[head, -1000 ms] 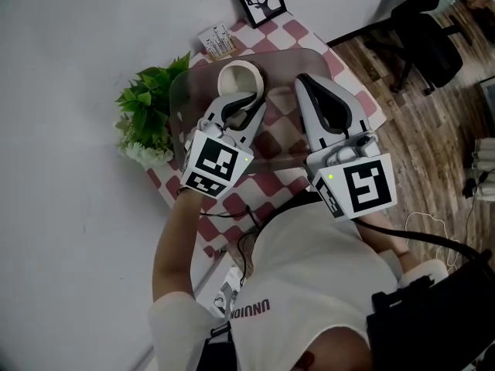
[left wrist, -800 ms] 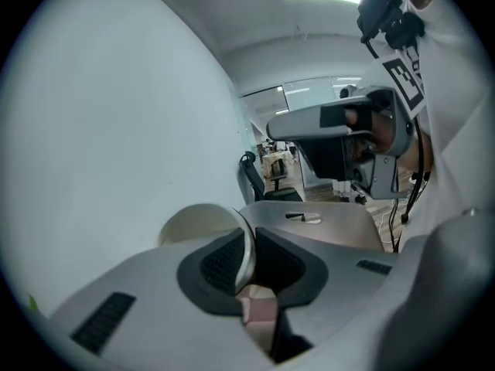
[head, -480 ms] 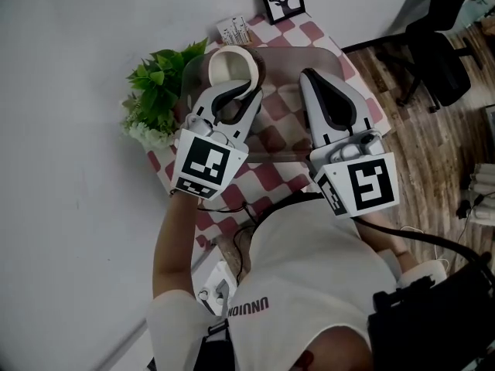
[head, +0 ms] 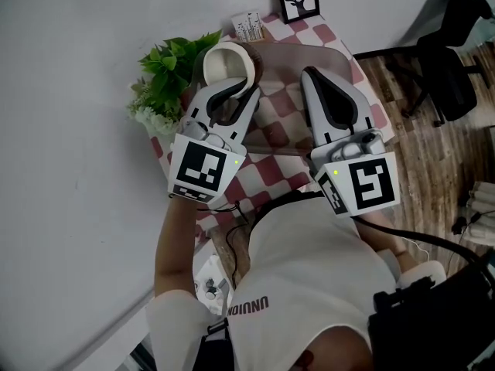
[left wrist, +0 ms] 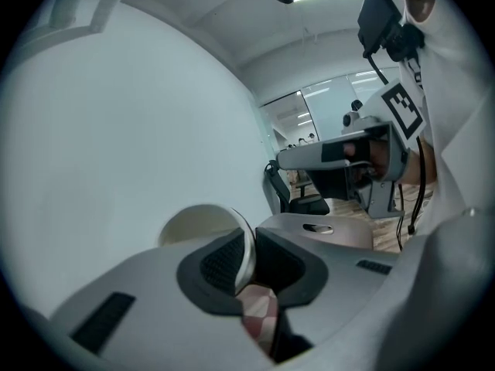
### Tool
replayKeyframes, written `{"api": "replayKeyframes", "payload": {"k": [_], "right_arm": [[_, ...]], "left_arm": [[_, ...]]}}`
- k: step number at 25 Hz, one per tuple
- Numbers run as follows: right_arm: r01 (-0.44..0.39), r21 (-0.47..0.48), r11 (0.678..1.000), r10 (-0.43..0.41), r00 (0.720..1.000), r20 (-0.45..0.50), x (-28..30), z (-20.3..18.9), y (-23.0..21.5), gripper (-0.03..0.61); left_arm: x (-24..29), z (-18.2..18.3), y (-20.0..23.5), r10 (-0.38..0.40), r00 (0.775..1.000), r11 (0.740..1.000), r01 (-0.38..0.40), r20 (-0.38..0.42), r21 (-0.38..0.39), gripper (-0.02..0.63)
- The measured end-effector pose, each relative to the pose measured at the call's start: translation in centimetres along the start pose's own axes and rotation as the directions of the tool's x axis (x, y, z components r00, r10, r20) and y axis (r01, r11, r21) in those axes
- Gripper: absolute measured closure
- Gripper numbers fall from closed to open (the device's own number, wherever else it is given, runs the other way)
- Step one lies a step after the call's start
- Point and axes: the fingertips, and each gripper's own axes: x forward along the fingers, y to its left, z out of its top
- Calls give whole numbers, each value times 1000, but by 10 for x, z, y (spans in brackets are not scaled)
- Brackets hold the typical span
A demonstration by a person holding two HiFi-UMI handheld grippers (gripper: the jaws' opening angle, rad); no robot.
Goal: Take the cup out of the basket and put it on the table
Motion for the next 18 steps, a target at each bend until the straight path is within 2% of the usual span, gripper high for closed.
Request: {"api": "replayKeyframes", "payload": {"k": [7, 12, 18], "right_arm": [[-62, -15, 998, 62, 998, 10, -2, 4, 17, 558], [-105, -22, 994, 106, 994, 11, -2, 2, 33, 558], [-139, -30, 990, 139, 990, 11, -1, 2, 51, 558]], "left_arm": [[-22, 8, 1, 70, 997, 997, -70, 10, -10, 558], [-41, 16, 5, 124, 991, 992, -125, 48, 20, 558], [-65, 13, 9, 178, 982, 984, -177, 57, -15, 558]]}}
